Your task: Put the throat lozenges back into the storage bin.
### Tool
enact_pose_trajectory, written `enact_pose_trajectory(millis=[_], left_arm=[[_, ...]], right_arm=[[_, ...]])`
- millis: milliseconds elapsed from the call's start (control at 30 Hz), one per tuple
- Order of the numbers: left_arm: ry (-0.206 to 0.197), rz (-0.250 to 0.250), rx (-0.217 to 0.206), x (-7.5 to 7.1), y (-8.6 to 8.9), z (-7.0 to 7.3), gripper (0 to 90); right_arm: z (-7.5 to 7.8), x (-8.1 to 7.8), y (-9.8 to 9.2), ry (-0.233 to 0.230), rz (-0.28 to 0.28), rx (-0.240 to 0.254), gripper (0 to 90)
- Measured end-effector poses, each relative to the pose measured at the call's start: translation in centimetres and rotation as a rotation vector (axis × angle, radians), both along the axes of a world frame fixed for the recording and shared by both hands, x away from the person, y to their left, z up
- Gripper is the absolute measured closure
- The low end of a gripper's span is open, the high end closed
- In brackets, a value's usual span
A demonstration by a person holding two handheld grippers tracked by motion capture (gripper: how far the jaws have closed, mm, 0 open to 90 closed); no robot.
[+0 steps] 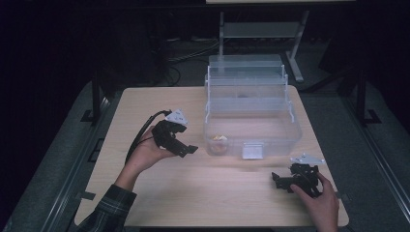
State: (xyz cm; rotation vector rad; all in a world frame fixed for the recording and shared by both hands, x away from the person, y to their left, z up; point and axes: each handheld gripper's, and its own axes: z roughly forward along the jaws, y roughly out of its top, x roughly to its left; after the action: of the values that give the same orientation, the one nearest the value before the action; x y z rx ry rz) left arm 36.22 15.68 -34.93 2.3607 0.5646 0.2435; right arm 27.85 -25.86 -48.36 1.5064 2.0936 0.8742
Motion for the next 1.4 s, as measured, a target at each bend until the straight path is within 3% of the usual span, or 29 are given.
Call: enact_pose_trajectory(millis=[333,633,933,1400], left_arm=[[-0.018,0.047,-0.029,-2.1,2.8,-1.5,11.4],[-0.011,0.085,-0.007,-3.4,4.9,-3.4,11.5],[-0.011,0.123,-0.011,-4.5,6.7,-4.8,11.9],[-0.014,0.224,-0.003,-7.0,10.7,-7.9,12.4]], right_arm=[[0.0,0.0,0.0,0.0,0.002,0.0,0.0],[0.0,0.0,0.0,0.001,0.0,0.0,0.0],[0.0,0.0,0.0,0.001,0.0,0.0,0.0],[0.0,0.0,0.0,0.001,0.0,0.0,0.0]])
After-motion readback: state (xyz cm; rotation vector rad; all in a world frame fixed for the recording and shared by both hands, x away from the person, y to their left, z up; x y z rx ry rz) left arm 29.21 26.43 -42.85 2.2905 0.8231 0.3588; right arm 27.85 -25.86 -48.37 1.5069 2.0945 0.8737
